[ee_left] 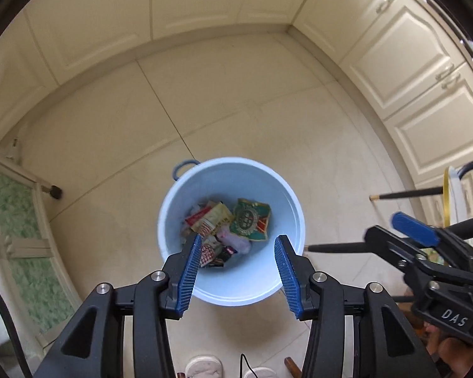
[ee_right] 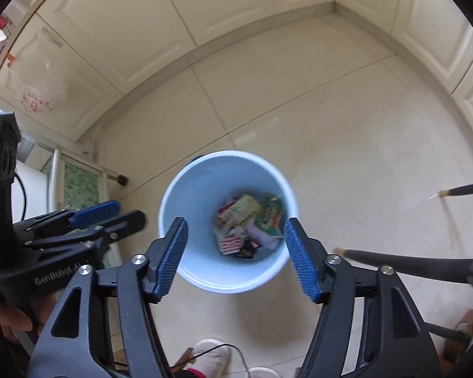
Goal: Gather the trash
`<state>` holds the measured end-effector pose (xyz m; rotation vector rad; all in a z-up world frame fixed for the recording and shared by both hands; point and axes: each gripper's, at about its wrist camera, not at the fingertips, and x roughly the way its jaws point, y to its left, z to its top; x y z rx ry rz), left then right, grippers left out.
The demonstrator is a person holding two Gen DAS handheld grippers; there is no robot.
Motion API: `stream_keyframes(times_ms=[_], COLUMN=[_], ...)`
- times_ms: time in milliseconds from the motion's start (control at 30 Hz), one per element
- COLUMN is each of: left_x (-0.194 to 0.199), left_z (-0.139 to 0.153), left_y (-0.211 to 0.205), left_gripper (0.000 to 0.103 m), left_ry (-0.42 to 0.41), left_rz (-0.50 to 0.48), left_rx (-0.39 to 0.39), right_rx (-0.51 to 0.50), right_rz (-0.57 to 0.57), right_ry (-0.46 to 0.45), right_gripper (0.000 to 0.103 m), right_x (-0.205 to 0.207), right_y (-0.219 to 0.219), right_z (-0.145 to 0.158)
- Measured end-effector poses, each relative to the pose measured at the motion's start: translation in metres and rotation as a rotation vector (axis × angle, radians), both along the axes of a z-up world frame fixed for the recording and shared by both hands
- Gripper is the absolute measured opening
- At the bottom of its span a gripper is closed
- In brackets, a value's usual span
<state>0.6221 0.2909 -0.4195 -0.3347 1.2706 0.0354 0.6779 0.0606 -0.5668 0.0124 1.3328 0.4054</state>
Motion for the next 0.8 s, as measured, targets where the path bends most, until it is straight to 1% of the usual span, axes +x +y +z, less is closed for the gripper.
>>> stream_keyframes(times_ms=[67,133,167,200,233,300,333,400,433,467,500,533,567,600,633,733,800], left_x=[-0.012,-0.021,-0.031,-0.036,-0.042,-0.058,-0.065,-0.082,-0.092,-0.104,-0.116,-0.127,-0.141,-0.153,-0.166,-0.203,-0.234], left_z=[0.020,0.045,0.059,0.074,0.089,0.125,0.141,0.178,0.195,0.212,0.226,0.243,0.254,0.265,0.276,0.304,0.316], left_y=[-0.010,-0.016,-0.017,-0.021,-0.026,-0.035,-0.040,-0.054,-0.063,-0.073,-0.084,-0.093,-0.106,-0.116,-0.127,-0.157,-0.174], left_gripper=[0.046,0.046,0.047,0.048,0.051,0.055,0.058,0.063,0.068,0.076,0.082,0.090,0.097,0.097,0.098,0.102,0.102], left_ry=[-0.048,-0.106,-0.148,-0.180,-0.217,-0.305,-0.345,-0.429,-0.475,-0.521,-0.555,-0.597,-0.628,-0.653,-0.681,-0.749,-0.790], left_rz=[0.016,0.028,0.027,0.028,0.028,0.030,0.023,0.013,0.009,0.006,0.005,0.004,-0.002,-0.008,-0.006,-0.009,0.000], left_rx=[0.032,0.075,0.081,0.092,0.104,0.131,0.137,0.151,0.163,0.176,0.191,0.204,0.210,0.217,0.223,0.222,0.235], right_rx=[-0.022,-0.020,-0.023,-0.020,-0.017,0.002,0.010,0.015,0.013,0.019,0.027,0.027,0.026,0.036,0.043,0.053,0.067], right_rz=[0.008,0.014,0.017,0.017,0.013,0.000,-0.003,-0.009,-0.017,-0.018,-0.023,-0.037,-0.048,-0.055,-0.065,-0.099,-0.116], right_ry=[-0.036,-0.081,-0.106,-0.140,-0.172,-0.230,-0.260,-0.329,-0.364,-0.400,-0.428,-0.459,-0.490,-0.526,-0.555,-0.639,-0.680], right_gripper=[0.068,0.071,0.077,0.080,0.081,0.085,0.087,0.095,0.095,0.095,0.096,0.096,0.098,0.102,0.103,0.103,0.103], right_x=[-0.005,-0.013,-0.018,-0.023,-0.028,-0.041,-0.048,-0.067,-0.076,-0.088,-0.100,-0.114,-0.126,-0.140,-0.155,-0.194,-0.220], right_y=[-0.001,-0.002,-0.001,-0.002,-0.003,-0.012,-0.015,-0.024,-0.028,-0.033,-0.039,-0.047,-0.054,-0.062,-0.070,-0.085,-0.096], right_z=[0.022,0.048,0.063,0.081,0.097,0.136,0.155,0.196,0.215,0.235,0.255,0.275,0.292,0.310,0.327,0.373,0.404])
